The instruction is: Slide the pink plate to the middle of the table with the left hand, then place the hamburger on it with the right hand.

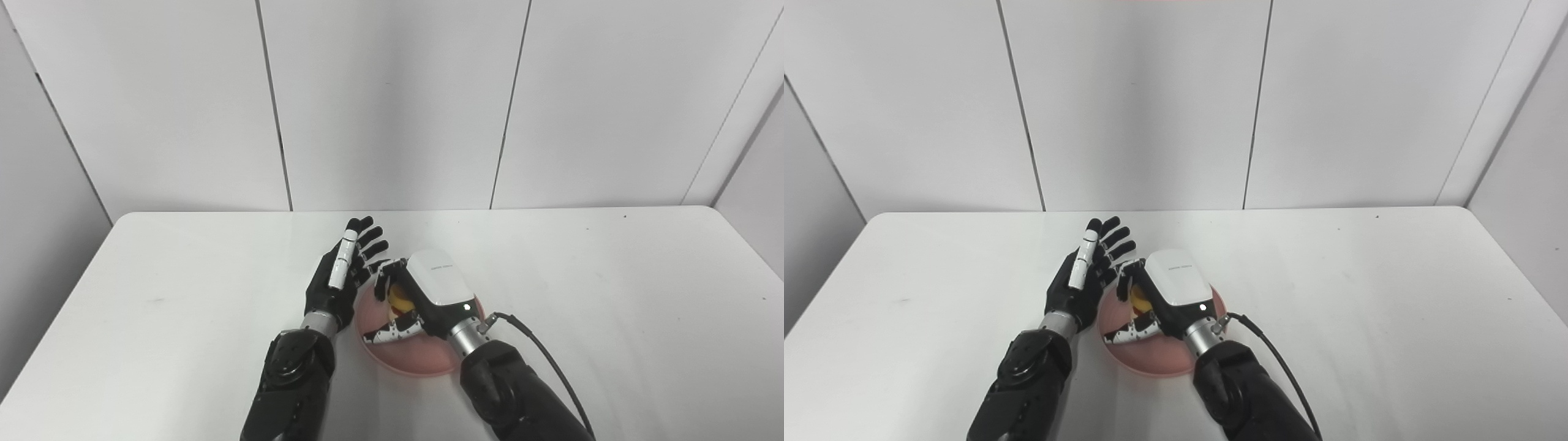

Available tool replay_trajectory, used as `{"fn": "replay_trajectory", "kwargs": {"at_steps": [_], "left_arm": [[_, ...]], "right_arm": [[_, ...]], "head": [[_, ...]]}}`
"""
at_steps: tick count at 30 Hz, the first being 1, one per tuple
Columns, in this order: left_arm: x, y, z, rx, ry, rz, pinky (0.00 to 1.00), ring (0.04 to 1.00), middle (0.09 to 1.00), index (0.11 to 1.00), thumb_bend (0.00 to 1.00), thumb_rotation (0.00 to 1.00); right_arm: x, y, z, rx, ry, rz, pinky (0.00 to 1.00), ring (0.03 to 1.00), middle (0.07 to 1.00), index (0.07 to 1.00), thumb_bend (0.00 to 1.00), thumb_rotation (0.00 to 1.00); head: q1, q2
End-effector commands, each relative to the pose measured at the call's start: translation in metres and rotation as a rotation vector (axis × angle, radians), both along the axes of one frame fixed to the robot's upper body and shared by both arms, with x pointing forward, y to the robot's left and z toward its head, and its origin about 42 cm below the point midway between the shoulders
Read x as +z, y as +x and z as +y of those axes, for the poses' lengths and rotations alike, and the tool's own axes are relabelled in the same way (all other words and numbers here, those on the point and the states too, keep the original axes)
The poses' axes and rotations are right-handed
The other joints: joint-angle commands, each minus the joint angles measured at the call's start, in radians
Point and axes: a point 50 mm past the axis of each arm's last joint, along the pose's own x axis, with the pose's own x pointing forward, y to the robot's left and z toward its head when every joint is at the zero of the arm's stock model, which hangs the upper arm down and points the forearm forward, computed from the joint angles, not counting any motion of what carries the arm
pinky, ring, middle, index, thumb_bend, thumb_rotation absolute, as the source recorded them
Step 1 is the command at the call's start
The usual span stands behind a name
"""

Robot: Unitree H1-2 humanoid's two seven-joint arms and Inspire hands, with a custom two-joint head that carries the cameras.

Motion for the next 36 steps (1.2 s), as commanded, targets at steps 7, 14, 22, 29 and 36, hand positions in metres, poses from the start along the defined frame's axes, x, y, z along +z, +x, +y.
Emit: {"fn": "replay_trajectory", "kwargs": {"at_steps": [7,14,22,29,36], "left_arm": [[-0.031,-0.009,0.003,-0.005,-0.114,0.2,0.67,0.788,0.804,0.814,0.69,0.76],[-0.029,-0.008,0.006,-0.028,-0.07,0.183,0.72,0.827,0.837,0.851,0.68,0.81],[-0.029,-0.007,0.008,-0.034,-0.043,0.181,0.74,0.832,0.847,0.841,0.7,0.8],[-0.029,-0.005,0.012,-0.011,-0.084,0.204,0.73,0.805,0.807,0.799,0.7,0.74],[-0.019,-0.01,0.019,0.013,-0.022,0.122,0.75,0.8,0.792,0.801,0.69,0.71]], "right_arm": [[0.028,0.006,0.005,0.04,0.049,-0.152,0.22,0.29,0.397,0.485,0.51,0.17],[0.032,0.001,-0.005,0.06,0.043,-0.192,0.48,0.556,0.635,0.678,0.67,0.92],[0.043,-0.008,-0.014,0.087,0.087,-0.236,0.55,0.622,0.683,0.698,0.73,1.0],[0.064,-0.028,-0.02,0.112,0.239,-0.24,0.56,0.651,0.696,0.698,0.82,1.0],[0.083,-0.046,-0.029,0.115,0.47,-0.256,0.52,0.613,0.686,0.716,0.8,1.0]], "head": [[-0.01,-0.003],[-0.022,-0.003],[-0.026,-0.005],[-0.03,-0.007],[-0.058,-0.02]]}}
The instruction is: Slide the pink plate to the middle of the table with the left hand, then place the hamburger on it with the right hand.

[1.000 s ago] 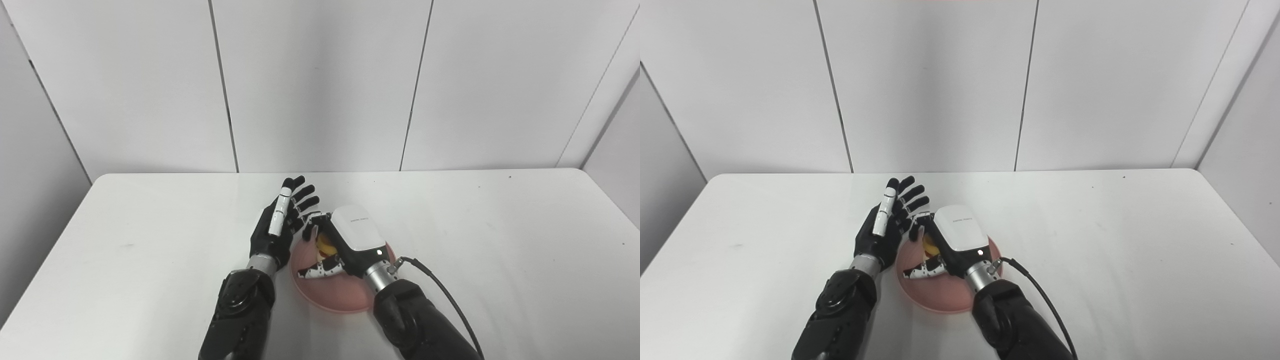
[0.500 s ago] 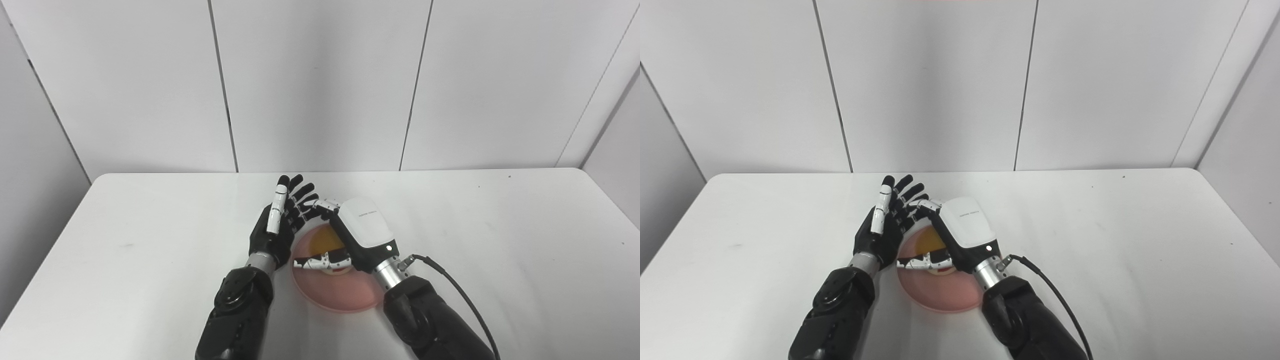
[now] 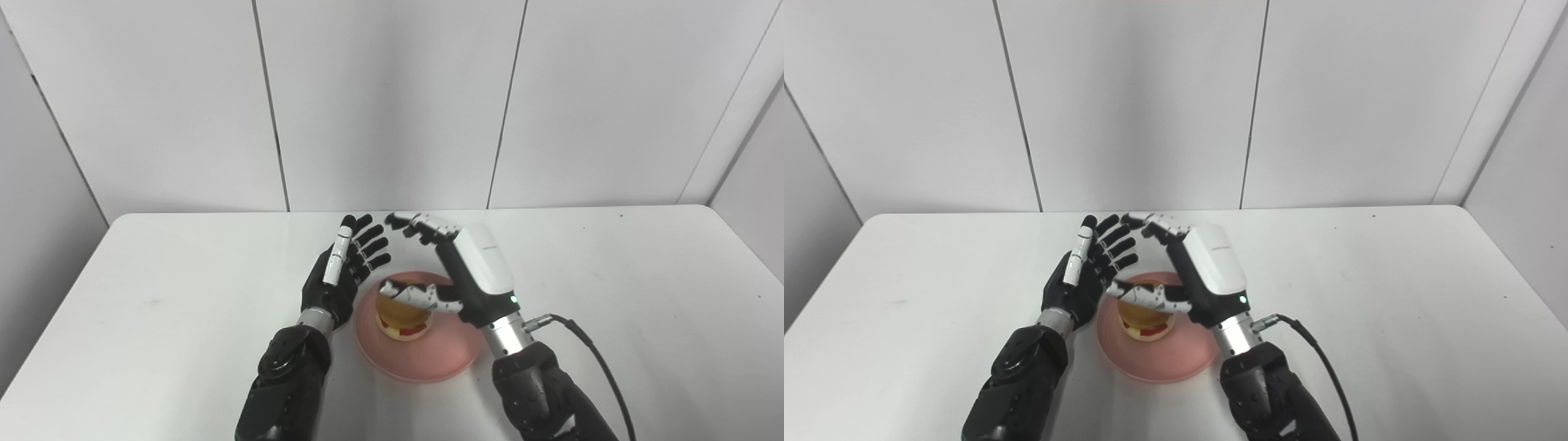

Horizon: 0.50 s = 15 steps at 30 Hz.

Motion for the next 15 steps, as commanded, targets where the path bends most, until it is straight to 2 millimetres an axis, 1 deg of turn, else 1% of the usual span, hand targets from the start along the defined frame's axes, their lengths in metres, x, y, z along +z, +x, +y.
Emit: {"fn": "replay_trajectory", "kwargs": {"at_steps": [1,2,3,4,5,6,7,8,9,11,12,13,14,15], "left_arm": [[-0.022,-0.013,0.01,0.041,0.066,0.064,0.76,0.803,0.794,0.814,0.69,0.71],[-0.02,-0.016,0.013,0.065,0.093,0.034,0.78,0.813,0.802,0.824,0.7,0.7],[-0.02,-0.018,0.016,0.09,0.118,0.007,0.8,0.84,0.818,0.838,0.7,0.72],[-0.02,-0.022,0.019,0.117,0.15,-0.02,0.84,0.886,0.862,0.887,0.7,0.76],[-0.022,-0.027,0.023,0.14,0.183,-0.04,0.86,0.9,0.878,0.904,0.69,0.78],[-0.024,-0.031,0.026,0.156,0.2,-0.052,0.91,0.957,0.947,0.968,0.7,0.83],[-0.027,-0.033,0.029,0.171,0.205,-0.059,0.91,0.957,0.947,0.968,0.7,0.83],[-0.03,-0.036,0.032,0.19,0.211,-0.062,0.94,0.983,0.979,0.987,0.71,0.84],[-0.032,-0.039,0.034,0.207,0.21,-0.063,0.96,0.991,0.989,0.994,0.7,0.85],[-0.035,-0.044,0.039,0.24,0.215,-0.074,0.99,0.999,0.998,0.999,0.7,0.86],[-0.036,-0.045,0.041,0.254,0.219,-0.08,1.0,1.0,0.999,1.0,0.69,0.86],[-0.035,-0.046,0.043,0.268,0.224,-0.087,1.0,1.0,1.0,1.0,0.69,0.87],[-0.034,-0.048,0.045,0.283,0.229,-0.097,1.0,1.0,1.0,1.0,0.69,0.87],[-0.033,-0.049,0.047,0.294,0.23,-0.105,1.0,1.0,1.0,1.0,0.67,0.86]], "right_arm": [[0.015,-0.002,0.0,0.035,0.098,-0.055,0.52,0.607,0.685,0.716,0.78,1.0],[0.013,-0.001,-0.003,0.031,0.153,-0.031,0.52,0.604,0.684,0.714,0.76,1.0],[0.009,0.0,-0.006,0.032,0.21,0.0,0.53,0.609,0.689,0.715,0.77,1.0],[0.004,0.0,-0.009,0.038,0.28,0.045,0.57,0.633,0.708,0.73,0.82,1.0],[-0.002,0.001,-0.011,0.062,0.372,0.112,0.59,0.642,0.716,0.735,0.84,1.0],[-0.007,0.0,-0.013,0.089,0.451,0.174,0.66,0.695,0.761,0.782,0.9,1.0],[-0.012,0.0,-0.015,0.116,0.526,0.239,0.66,0.695,0.761,0.782,0.9,1.0],[-0.016,0.001,-0.017,0.136,0.6,0.306,0.7,0.728,0.79,0.816,0.92,1.0],[-0.02,0.001,-0.019,0.148,0.657,0.355,0.74,0.758,0.814,0.845,0.93,1.0],[-0.029,0.001,-0.025,0.15,0.753,0.415,0.8,0.812,0.854,0.893,0.92,1.0],[-0.032,0.001,-0.028,0.143,0.792,0.43,0.81,0.829,0.87,0.908,0.91,1.0],[-0.036,0.001,-0.031,0.13,0.827,0.439,0.81,0.84,0.881,0.914,0.89,1.0],[-0.039,0.001,-0.035,0.112,0.859,0.443,0.83,0.858,0.896,0.917,0.88,1.0],[-0.042,0.0,-0.039,0.096,0.884,0.447,0.86,0.873,0.907,0.92,0.87,1.0]], "head": [[-0.007,-0.01],[-0.008,-0.015],[-0.013,-0.049],[-0.013,-0.049],[-0.024,-0.066],[-0.024,-0.066],[-0.038,-0.069],[-0.042,-0.069],[-0.042,-0.067],[-0.042,-0.067],[-0.04,-0.058],[-0.04,-0.058],[-0.04,-0.049],[-0.04,-0.049]]}}
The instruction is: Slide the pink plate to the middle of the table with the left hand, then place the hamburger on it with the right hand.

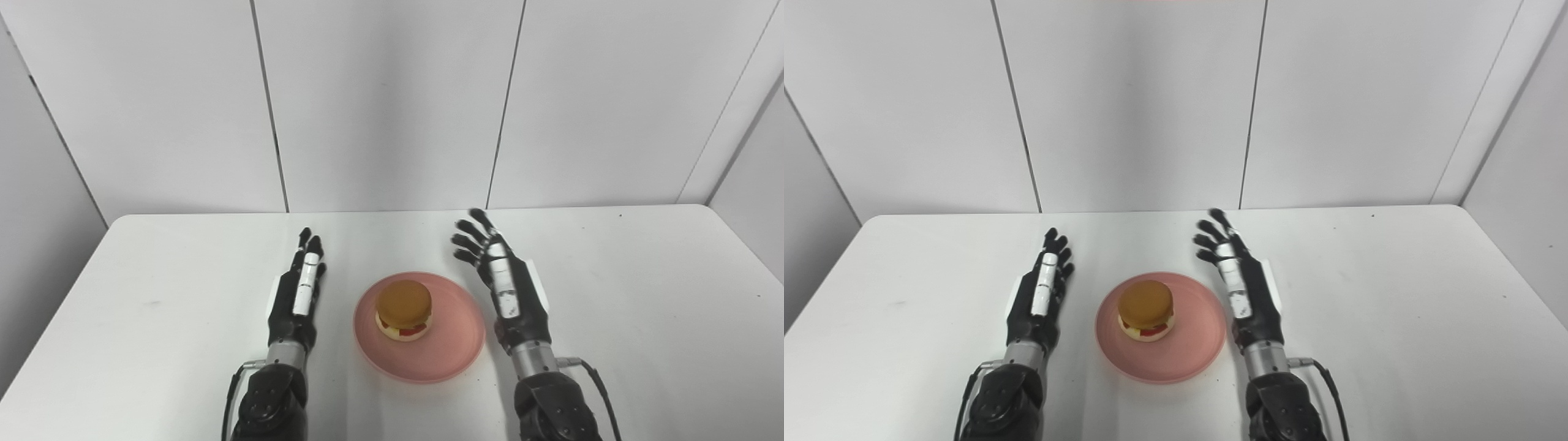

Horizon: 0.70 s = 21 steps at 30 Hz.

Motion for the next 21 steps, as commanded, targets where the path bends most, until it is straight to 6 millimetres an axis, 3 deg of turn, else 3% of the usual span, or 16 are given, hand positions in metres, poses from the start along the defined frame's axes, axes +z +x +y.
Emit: {"fn": "replay_trajectory", "kwargs": {"at_steps": [1,4,5,9,19,21], "left_arm": [[-0.012,-0.01,0.011,0.053,0.015,0.038,1.0,1.0,1.0,1.0,0.67,0.85],[-0.009,-0.016,0.012,0.072,-0.031,0.035,1.0,1.0,1.0,1.0,0.67,0.86],[-0.007,-0.017,0.012,0.076,-0.053,0.042,1.0,1.0,1.0,1.0,0.69,0.87],[-0.003,-0.021,0.016,0.071,-0.09,0.07,1.0,1.0,1.0,1.0,0.7,0.87],[0.006,-0.016,0.028,0.049,-0.057,0.089,1.0,1.0,1.0,1.0,0.77,0.8],[0.009,-0.018,0.029,0.046,-0.069,0.084,1.0,1.0,1.0,1.0,0.78,0.79]], "right_arm": [[0.013,0.004,-0.003,-0.012,0.048,-0.033,0.91,0.898,0.924,0.929,0.87,1.0],[0.006,0.004,-0.014,-0.045,0.061,-0.008,0.96,0.94,0.955,0.958,0.86,1.0],[0.005,0.004,-0.017,-0.053,0.063,-0.001,0.96,0.944,0.962,0.966,0.85,1.0],[0.001,0.003,-0.019,-0.104,0.073,0.027,0.97,0.939,0.979,0.966,0.85,1.0],[-0.015,-0.003,-0.019,-0.174,0.056,0.042,0.95,0.938,1.0,0.916,0.8,1.0],[-0.019,-0.006,-0.018,-0.19,-0.021,0.049,0.98,0.96,1.0,0.917,0.78,1.0]], "head": [[0.0,0.013],[-0.006,0.035],[-0.02,0.062],[-0.041,0.08],[-0.059,0.072],[-0.062,0.067]]}}
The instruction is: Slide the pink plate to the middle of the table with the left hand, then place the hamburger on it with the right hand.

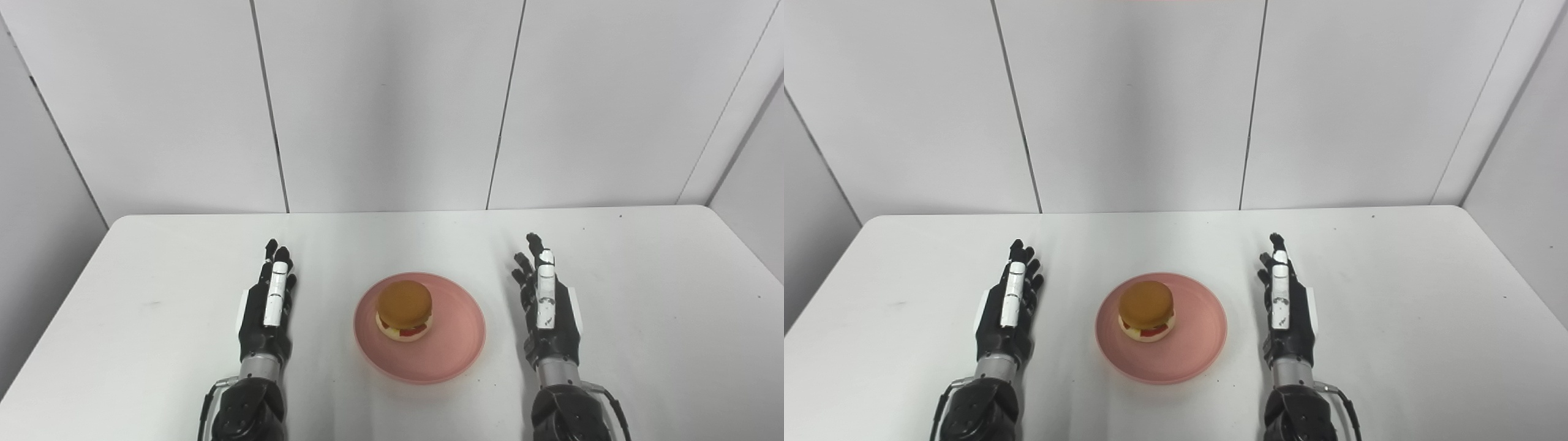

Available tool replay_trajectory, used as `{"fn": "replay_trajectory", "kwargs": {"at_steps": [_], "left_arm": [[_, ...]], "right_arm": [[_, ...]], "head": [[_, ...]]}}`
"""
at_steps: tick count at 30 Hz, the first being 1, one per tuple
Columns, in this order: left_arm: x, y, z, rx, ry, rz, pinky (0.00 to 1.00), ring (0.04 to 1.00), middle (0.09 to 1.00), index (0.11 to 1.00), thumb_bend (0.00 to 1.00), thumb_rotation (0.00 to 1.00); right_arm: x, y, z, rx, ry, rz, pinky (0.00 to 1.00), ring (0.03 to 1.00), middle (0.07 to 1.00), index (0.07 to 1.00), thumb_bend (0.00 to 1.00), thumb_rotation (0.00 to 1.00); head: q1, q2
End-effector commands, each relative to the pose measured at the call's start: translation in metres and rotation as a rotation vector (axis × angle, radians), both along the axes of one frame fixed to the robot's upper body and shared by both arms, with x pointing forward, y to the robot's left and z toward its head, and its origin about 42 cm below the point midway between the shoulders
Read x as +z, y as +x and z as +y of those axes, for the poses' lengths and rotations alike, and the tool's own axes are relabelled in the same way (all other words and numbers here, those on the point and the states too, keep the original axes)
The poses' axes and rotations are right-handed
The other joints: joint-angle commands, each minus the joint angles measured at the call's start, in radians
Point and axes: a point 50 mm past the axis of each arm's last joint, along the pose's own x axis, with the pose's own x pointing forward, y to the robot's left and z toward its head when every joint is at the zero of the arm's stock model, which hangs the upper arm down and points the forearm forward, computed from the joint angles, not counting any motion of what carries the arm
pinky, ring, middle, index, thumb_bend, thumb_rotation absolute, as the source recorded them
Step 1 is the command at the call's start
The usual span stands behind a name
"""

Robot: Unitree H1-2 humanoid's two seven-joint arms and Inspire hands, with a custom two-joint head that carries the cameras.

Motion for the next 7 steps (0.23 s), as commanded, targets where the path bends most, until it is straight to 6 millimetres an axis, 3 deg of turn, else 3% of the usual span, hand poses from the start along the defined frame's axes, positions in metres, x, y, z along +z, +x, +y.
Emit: {"fn": "replay_trajectory", "kwargs": {"at_steps": [1,4,7], "left_arm": [[0.0004,-0.003,0.0025,-0.002,-0.01,0.024,1.0,1.0,1.0,1.0,0.79,0.79],[0.0017,-0.0053,0.0057,-0.006,-0.024,0.014,1.0,1.0,1.0,1.0,0.79,0.79],[0.0,-0.0087,0.0105,-0.019,-0.049,-0.009,0.97,0.974,0.998,1.0,0.8,0.75]], "right_arm": [[0.0108,-0.001,0.0046,-0.008,-0.079,-0.08,0.99,0.973,1.0,0.917,0.77,1.0],[0.0063,-0.0035,0.0084,0.002,-0.132,-0.072,1.0,0.998,1.0,0.921,0.75,1.0],[0.001,-0.0043,0.0132,0.028,-0.143,-0.058,1.0,0.987,0.978,0.95,0.8,1.0]], "head": [[-0.003,-0.001],[-0.035,-0.005],[-0.06,-0.003]]}}
